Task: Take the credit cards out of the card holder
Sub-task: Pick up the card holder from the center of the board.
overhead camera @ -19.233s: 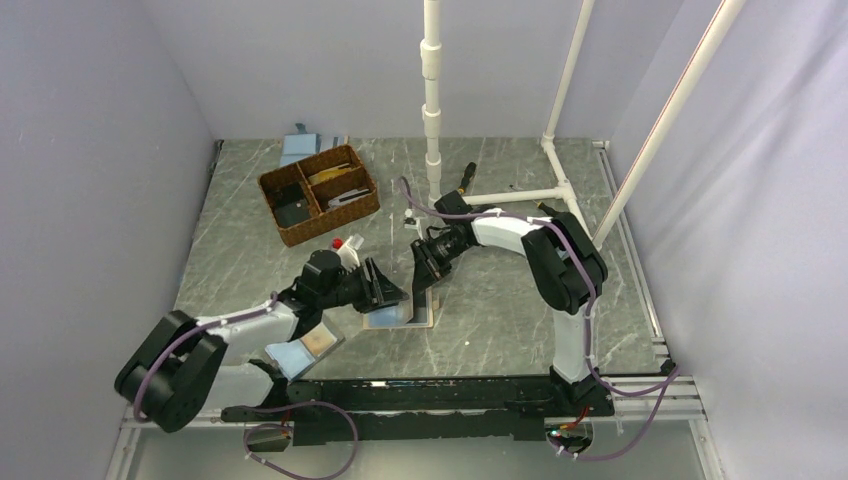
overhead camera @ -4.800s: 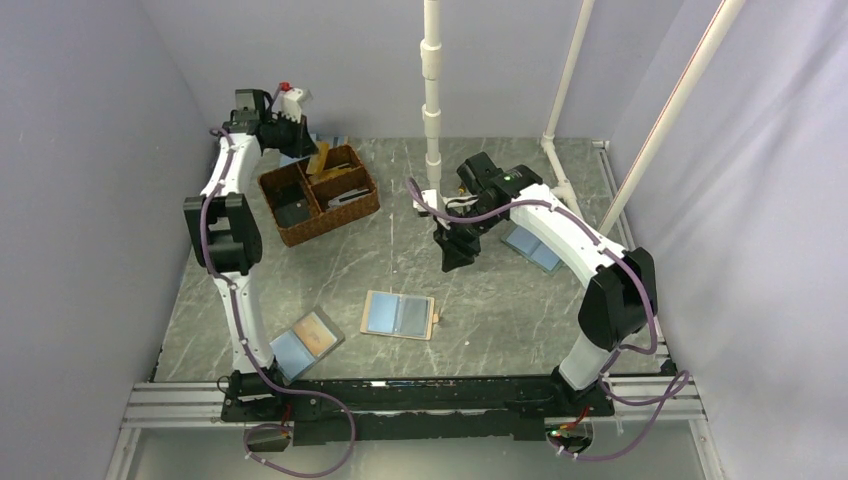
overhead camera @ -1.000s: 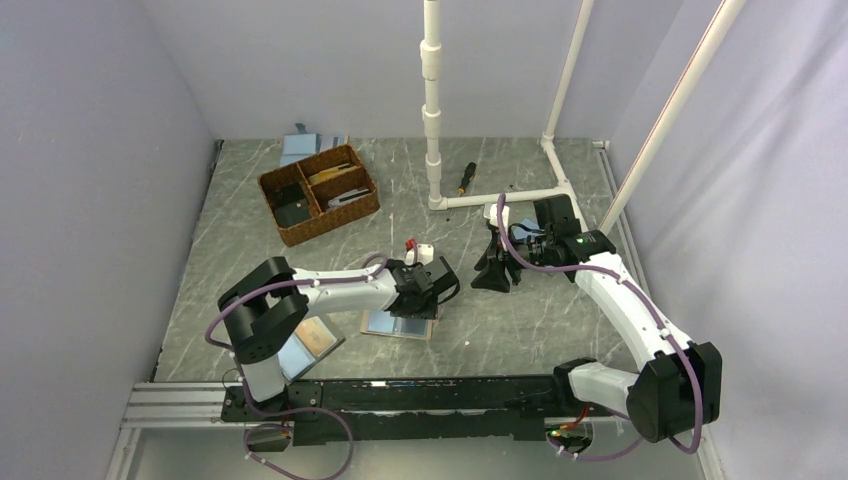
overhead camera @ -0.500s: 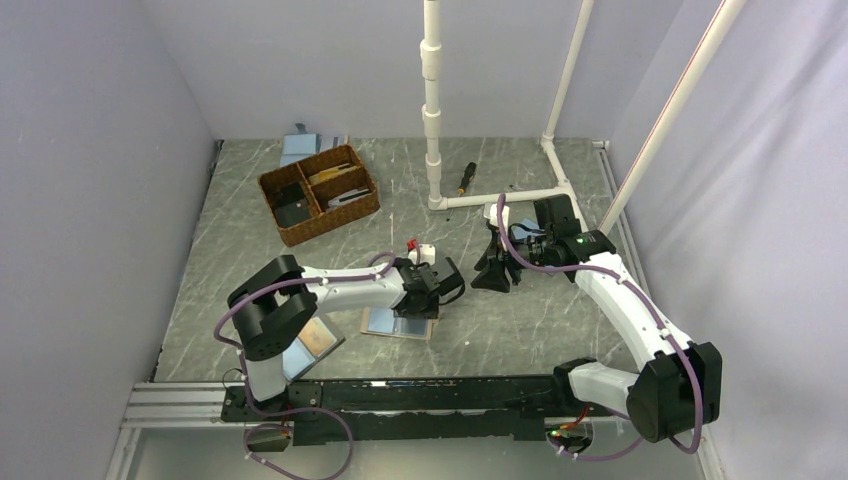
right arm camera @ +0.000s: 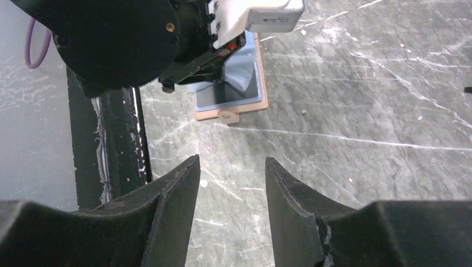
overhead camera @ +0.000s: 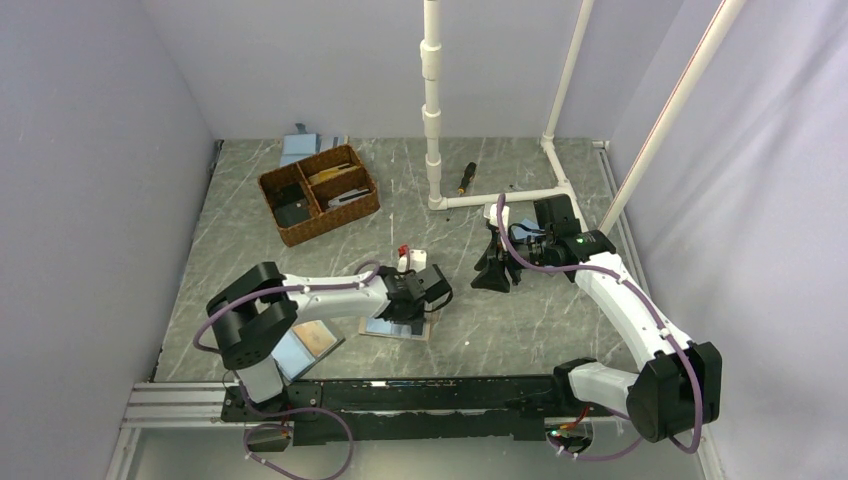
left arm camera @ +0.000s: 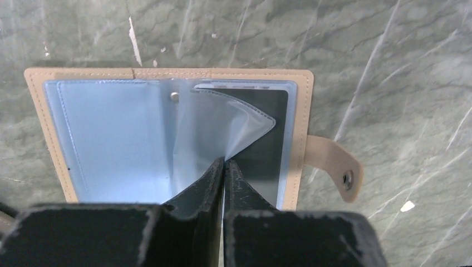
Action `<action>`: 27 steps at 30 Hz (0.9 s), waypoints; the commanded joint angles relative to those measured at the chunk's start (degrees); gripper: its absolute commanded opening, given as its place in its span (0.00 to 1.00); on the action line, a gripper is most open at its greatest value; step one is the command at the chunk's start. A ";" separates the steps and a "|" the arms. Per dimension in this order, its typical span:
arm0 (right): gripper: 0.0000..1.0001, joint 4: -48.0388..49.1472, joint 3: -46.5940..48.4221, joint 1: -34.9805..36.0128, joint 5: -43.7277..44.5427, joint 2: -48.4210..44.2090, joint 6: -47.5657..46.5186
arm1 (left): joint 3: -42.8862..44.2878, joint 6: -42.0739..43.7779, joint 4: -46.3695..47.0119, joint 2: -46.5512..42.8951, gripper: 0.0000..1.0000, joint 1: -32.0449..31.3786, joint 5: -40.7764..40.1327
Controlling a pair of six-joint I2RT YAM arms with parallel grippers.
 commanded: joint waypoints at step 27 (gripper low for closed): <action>0.49 -0.01 1.67 -0.14 -1.62 2.27 -0.63 | -23.81 0.97 -1.93 -40.77 0.49 21.71 4.45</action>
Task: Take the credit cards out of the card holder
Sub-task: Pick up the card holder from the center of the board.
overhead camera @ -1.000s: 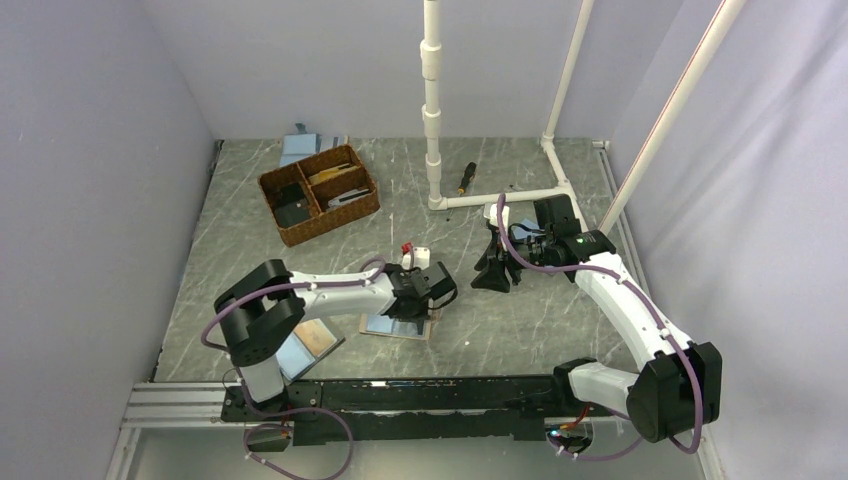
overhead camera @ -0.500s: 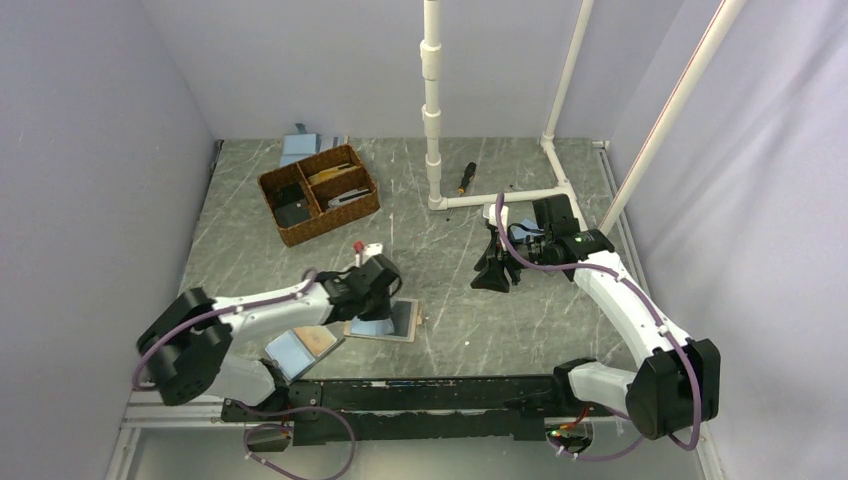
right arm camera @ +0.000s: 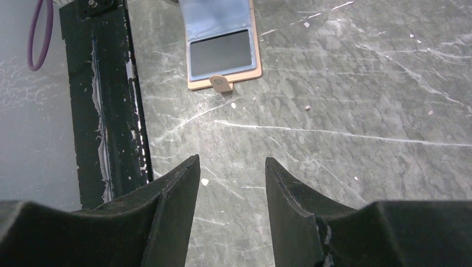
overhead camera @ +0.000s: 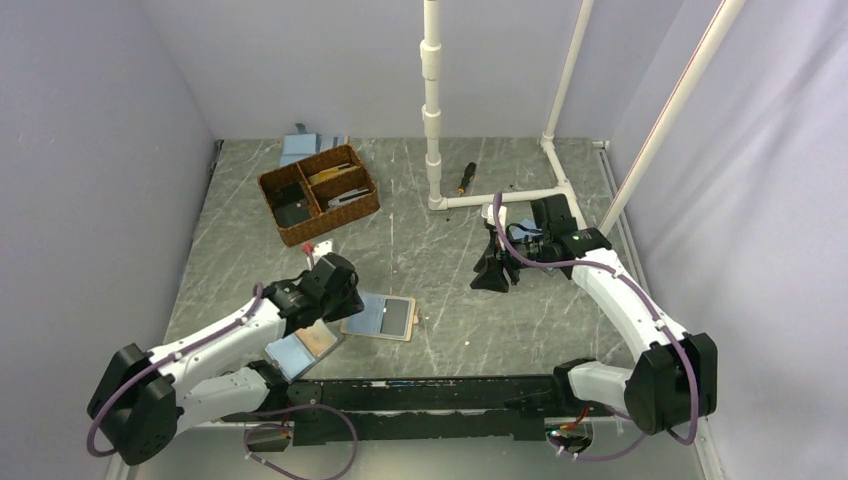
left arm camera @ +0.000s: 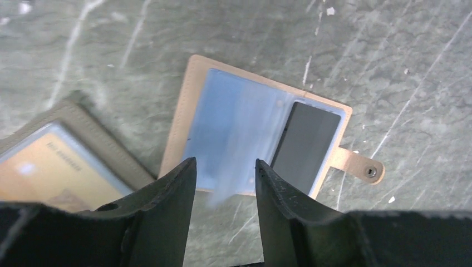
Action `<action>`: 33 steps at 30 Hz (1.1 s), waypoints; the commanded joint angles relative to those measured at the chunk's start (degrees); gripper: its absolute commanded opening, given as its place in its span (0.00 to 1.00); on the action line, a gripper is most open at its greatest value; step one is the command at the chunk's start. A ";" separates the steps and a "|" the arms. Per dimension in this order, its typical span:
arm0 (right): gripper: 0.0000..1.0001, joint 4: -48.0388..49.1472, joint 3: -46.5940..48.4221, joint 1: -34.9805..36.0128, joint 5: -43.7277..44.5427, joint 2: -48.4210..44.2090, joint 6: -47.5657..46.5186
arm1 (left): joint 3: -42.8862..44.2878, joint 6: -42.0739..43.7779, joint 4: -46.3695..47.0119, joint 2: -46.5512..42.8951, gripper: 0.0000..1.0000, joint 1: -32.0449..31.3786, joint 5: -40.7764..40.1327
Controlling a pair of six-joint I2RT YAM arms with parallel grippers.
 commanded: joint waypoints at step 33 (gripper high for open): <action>0.49 -0.18 1.30 0.93 -3.77 2.43 -0.93 | 21.56 3.72 -10.78 23.17 0.86 -15.22 -6.38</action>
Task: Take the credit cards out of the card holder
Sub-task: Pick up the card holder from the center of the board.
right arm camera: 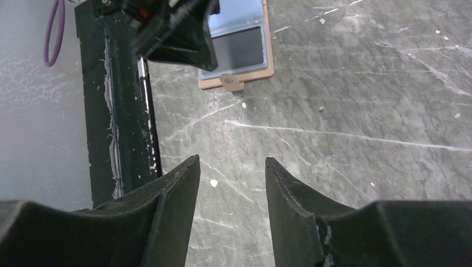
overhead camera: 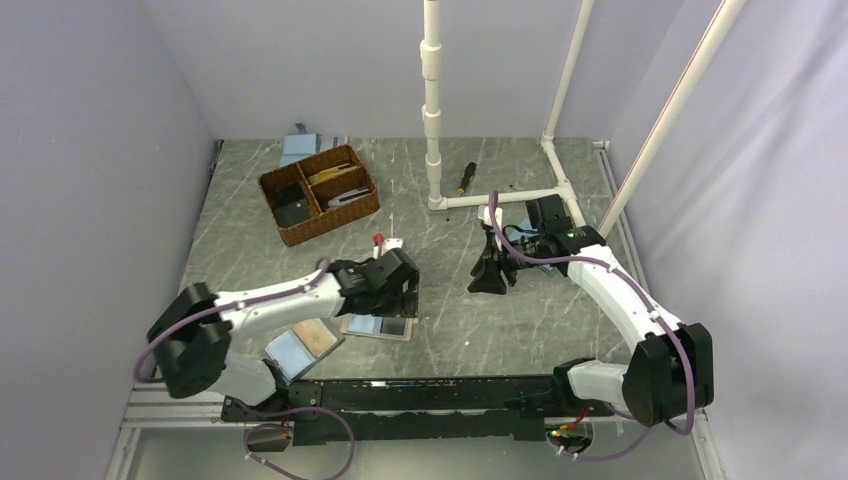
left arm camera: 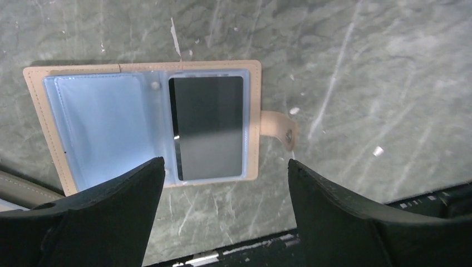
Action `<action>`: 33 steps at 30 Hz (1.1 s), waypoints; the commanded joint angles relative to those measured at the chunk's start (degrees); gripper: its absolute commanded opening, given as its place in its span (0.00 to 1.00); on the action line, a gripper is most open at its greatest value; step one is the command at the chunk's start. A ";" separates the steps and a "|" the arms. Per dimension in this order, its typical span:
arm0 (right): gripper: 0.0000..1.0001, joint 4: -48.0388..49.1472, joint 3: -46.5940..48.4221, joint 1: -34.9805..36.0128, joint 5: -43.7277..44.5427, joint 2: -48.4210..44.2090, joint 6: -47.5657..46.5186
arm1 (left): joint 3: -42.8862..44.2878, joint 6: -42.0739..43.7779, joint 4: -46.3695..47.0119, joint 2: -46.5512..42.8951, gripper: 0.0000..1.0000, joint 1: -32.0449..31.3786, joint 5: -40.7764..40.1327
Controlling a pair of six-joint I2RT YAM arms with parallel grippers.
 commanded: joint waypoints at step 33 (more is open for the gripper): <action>0.49 -0.42 1.76 0.29 -2.10 -0.36 -1.16 | 4.52 1.11 -0.92 16.82 0.68 -1.38 0.33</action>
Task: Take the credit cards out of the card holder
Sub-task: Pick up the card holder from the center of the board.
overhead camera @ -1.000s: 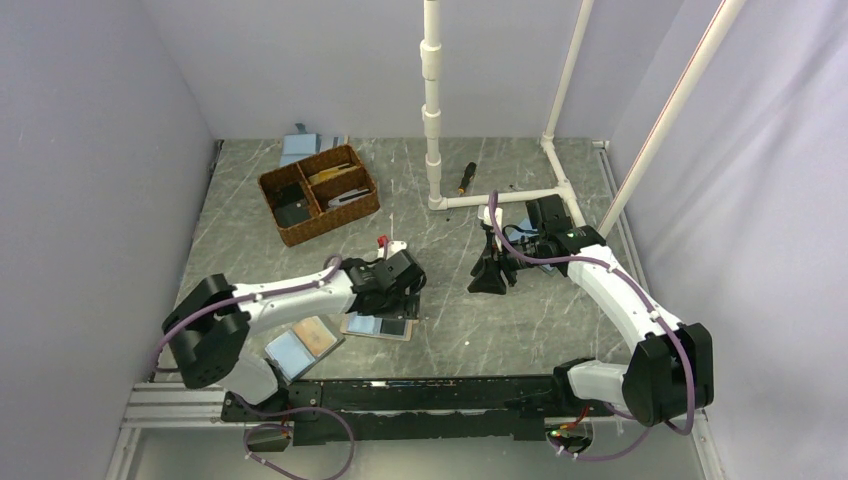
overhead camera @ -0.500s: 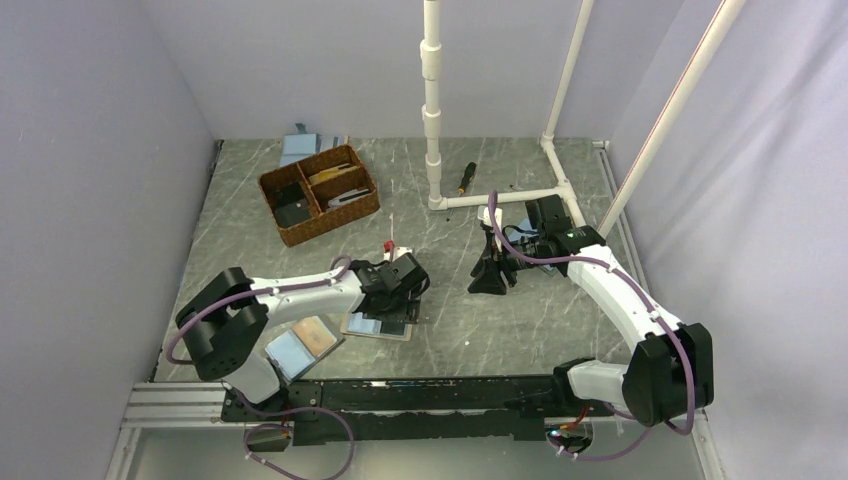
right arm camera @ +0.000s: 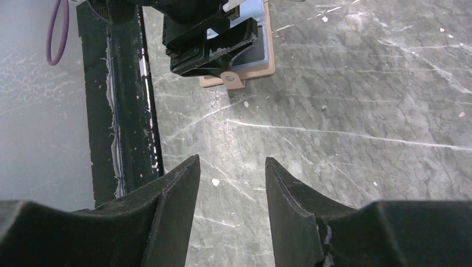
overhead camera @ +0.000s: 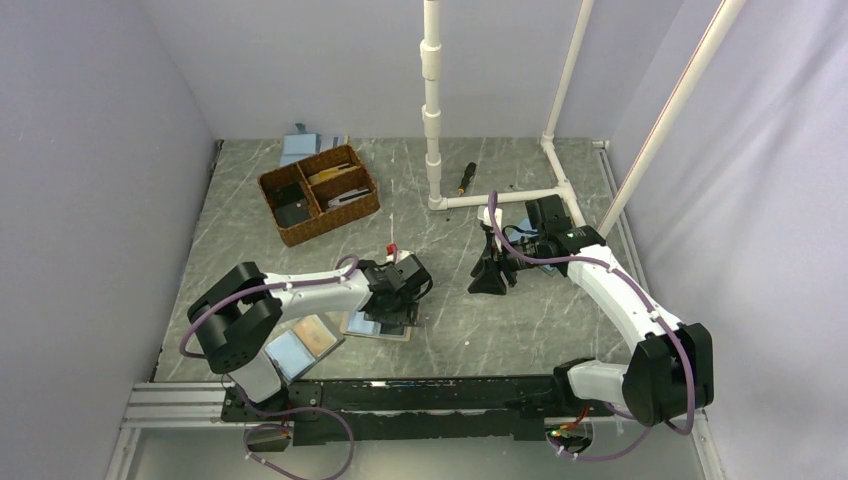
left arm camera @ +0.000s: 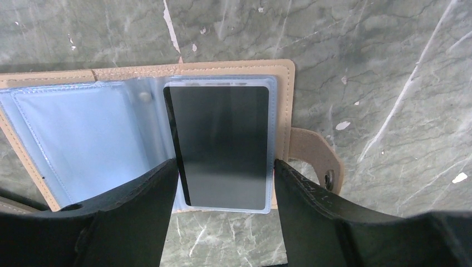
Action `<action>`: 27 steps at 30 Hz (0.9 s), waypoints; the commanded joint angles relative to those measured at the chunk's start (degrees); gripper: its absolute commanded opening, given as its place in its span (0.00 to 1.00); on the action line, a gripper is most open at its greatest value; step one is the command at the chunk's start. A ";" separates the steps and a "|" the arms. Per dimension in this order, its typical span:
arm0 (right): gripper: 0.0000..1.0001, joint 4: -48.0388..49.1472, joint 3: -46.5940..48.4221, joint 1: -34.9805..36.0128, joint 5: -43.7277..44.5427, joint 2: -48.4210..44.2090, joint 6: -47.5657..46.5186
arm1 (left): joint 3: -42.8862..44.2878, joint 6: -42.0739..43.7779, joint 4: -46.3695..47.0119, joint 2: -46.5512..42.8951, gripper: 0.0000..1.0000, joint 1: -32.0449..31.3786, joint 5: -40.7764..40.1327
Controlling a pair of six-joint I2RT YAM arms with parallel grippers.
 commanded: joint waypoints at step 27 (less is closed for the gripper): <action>0.36 26.42 -5.90 7.74 -0.17 8.10 38.53 | -17.24 -6.15 32.57 -11.56 0.48 4.62 17.18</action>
